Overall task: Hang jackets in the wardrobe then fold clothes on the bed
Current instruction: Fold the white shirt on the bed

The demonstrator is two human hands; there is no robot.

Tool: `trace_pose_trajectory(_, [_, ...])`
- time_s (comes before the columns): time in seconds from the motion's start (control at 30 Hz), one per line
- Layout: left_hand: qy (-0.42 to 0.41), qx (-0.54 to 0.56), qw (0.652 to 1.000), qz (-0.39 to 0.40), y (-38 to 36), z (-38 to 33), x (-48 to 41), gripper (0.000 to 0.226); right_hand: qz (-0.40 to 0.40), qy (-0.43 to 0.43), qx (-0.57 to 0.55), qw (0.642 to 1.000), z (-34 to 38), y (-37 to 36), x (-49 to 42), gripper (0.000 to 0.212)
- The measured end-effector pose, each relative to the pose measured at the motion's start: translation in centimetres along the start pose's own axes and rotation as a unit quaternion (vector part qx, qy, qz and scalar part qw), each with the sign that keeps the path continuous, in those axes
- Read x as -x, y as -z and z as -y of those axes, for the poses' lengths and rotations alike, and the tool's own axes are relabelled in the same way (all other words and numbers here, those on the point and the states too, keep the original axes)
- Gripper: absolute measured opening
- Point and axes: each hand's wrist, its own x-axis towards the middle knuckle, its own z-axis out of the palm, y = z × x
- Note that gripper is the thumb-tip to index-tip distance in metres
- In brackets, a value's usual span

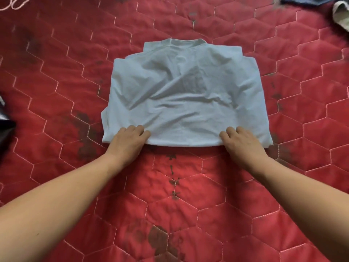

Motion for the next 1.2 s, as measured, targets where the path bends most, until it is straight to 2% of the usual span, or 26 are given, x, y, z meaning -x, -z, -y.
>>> trace_pose_trajectory(0.13, [0.019, 0.07, 0.995, 0.072, 0.7, -0.9, 2.2, 0.026, 0.049, -0.004, -0.024, 0.999, 1.5, 0.8, 2.6, 0.018])
trace_pose_trajectory(0.23, [0.03, 0.115, 0.98, 0.161, 1.1, -2.7, 6.0, 0.025, 0.092, 0.017, -0.054, 0.994, 3.9, 0.4, 7.1, 0.02])
trace_pose_trajectory(0.37, [0.012, 0.134, 0.947, 0.29, 1.2, -7.0, 14.0, 0.027, 0.145, 0.047, -0.089, 0.984, 8.2, -0.5, 15.1, 0.041])
trace_pose_trajectory(0.43, [-0.009, 0.141, 0.924, 0.355, 1.0, -9.2, 18.0, 0.029, 0.203, 0.059, -0.099, 0.972, 10.6, -0.7, 18.9, 0.046])
trace_pose_trajectory(0.47, [-0.015, 0.142, 0.921, 0.362, 1.2, -9.9, 19.3, 0.031, 0.237, 0.061, -0.102, 0.964, 11.6, -0.2, 20.1, 0.045])
trace_pose_trajectory(0.53, [-0.005, 0.16, 0.941, 0.297, 1.3, -10.6, 20.3, 0.048, 0.288, 0.036, -0.134, 0.947, 12.5, 0.8, 20.7, 0.042])
trace_pose_trajectory(0.57, [-0.003, 0.166, 0.959, 0.23, 1.1, -10.6, 20.0, 0.055, 0.272, 0.013, -0.158, 0.949, 12.7, 1.1, 20.2, 0.043])
trace_pose_trajectory(0.63, [0.005, 0.164, 0.983, 0.079, 0.1, -10.5, 17.9, 0.059, 0.149, 0.001, -0.191, 0.97, 12.7, 1.6, 17.7, 0.048])
trace_pose_trajectory(0.7, [0.043, 0.134, 0.99, 0.012, -0.7, -10.7, 14.2, 0.062, 0.039, -0.013, -0.166, 0.985, 12.5, 0.7, 14.0, 0.055])
trace_pose_trajectory(0.8, [0.073, 0.077, 0.994, 0.002, -2.3, -10.8, 7.6, 0.067, 0.014, -0.033, -0.124, 0.992, 11.4, -0.4, 7.6, 0.073])
trace_pose_trajectory(0.93, [0.107, 0.034, 0.993, 0.041, -4.3, -9.8, 3.1, 0.071, 0.039, -0.04, -0.062, 0.997, 9.2, -2.8, 3.2, 0.079])
trace_pose_trajectory(1.1, [0.126, 0.045, 0.99, 0.044, -4.2, -9.7, 2.9, 0.072, 0.06, -0.029, -0.083, 0.994, 8.3, -2.8, 2.9, 0.081])
trace_pose_trajectory(1.2, [0.146, 0.07, 0.987, 0.019, -3.5, -9.6, 2.1, 0.074, 0.021, -0.048, -0.115, 0.992, 7.1, -2.2, 2.9, 0.078])
